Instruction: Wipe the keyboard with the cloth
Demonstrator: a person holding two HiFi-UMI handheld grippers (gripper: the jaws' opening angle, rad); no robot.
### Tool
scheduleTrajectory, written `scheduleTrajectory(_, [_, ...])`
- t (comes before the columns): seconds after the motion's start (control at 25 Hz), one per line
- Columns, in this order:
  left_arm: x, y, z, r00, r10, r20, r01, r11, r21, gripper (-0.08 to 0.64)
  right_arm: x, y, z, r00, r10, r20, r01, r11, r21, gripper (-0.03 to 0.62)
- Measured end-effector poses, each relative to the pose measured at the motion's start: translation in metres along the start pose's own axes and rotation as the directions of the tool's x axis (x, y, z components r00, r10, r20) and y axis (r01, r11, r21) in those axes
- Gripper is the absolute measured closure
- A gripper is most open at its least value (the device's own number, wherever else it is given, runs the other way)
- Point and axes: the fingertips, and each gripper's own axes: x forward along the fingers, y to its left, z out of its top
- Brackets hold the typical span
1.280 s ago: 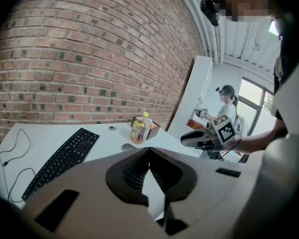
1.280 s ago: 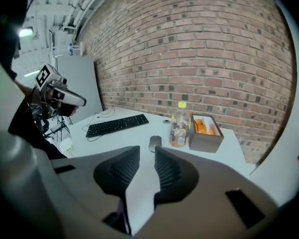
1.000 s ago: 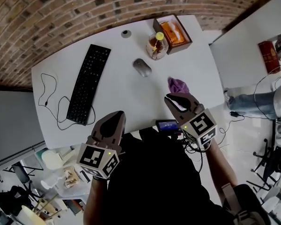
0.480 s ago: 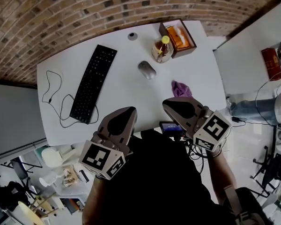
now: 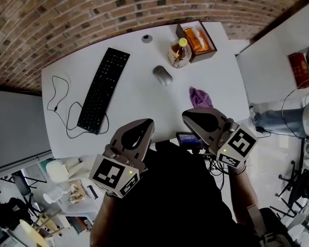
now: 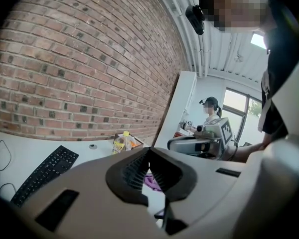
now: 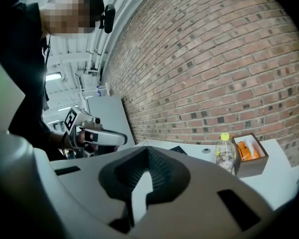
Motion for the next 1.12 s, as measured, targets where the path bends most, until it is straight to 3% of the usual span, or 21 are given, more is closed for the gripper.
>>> scheduleTrajectory(1.12, [-0.003, 0.008, -0.010, 0.999, 0.005, -0.034, -0.006, 1.000, -0.013, 0.546, -0.002, -0.006, 0.004, 1.000, -0.022, 0.014, 0.022, 1.000, 0.008, 0.574])
